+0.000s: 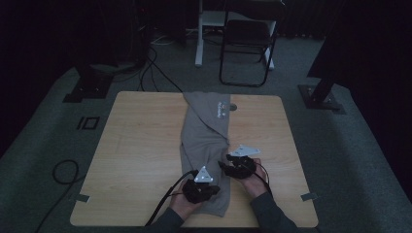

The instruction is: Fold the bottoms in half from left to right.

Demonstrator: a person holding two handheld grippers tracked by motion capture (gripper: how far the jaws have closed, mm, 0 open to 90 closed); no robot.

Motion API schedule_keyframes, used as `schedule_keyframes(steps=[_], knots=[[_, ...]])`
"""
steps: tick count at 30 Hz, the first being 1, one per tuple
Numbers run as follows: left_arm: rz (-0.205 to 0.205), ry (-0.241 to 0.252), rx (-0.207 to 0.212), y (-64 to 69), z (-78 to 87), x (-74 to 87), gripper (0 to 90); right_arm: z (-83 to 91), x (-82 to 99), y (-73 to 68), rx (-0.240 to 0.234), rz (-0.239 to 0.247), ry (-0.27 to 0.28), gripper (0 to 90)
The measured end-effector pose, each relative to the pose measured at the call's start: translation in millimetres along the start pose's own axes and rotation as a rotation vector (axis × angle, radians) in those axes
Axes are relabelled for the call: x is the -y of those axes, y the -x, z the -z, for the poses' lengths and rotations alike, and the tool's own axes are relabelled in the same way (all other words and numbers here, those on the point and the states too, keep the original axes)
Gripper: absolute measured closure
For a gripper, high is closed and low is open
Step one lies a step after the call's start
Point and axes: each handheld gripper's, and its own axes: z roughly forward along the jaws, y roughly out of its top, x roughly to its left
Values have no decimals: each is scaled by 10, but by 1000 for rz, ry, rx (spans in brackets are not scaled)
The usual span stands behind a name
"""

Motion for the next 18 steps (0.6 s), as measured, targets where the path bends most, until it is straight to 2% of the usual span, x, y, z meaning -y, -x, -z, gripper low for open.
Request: schedule_keyframes(steps=[1, 2, 3, 4, 5, 7, 8, 9, 11, 13, 14, 15, 16, 18], knots=[[-11, 1, 42, -5, 0, 5, 786, 1, 5, -28, -9, 4, -4, 526], [-11, 1, 42, -5, 0, 5, 714, 1, 5, -28, -9, 4, -4, 526], [-11, 1, 42, -5, 0, 5, 714, 1, 12, -54, -17, 8, -7, 526], [-17, 31, 32, -43, 73, -2, 714, 1, 12, -54, -17, 8, -7, 524], [-8, 54, 24, -73, 125, -5, 623, 1, 44, -110, -27, 27, -23, 524], [6, 101, -14, -150, 250, 6, 610, -6, 99, -154, -39, 41, -47, 525], [6, 101, -14, -150, 250, 6, 610, -6, 99, -154, -39, 41, -47, 525], [29, 128, -62, -253, 357, 47, 610, -10, 132, -173, -43, 52, -62, 525], [52, 137, -110, -350, 423, 101, 615, -25, 205, -222, -52, 63, -84, 526], [59, 91, -173, -435, 436, 157, 634, -46, 224, -247, -53, 77, -95, 529], [59, 91, -173, -435, 436, 157, 642, -46, 224, -247, -53, 77, -95, 529], [91, 41, -194, -509, 388, 218, 642, -63, 227, -255, -52, 81, -102, 530], [97, 22, -198, -534, 348, 238, 655, -114, 234, -269, -35, 100, -128, 536], [104, -17, -214, -580, 258, 251, 664, -141, 231, -255, -37, 107, -120, 538]])
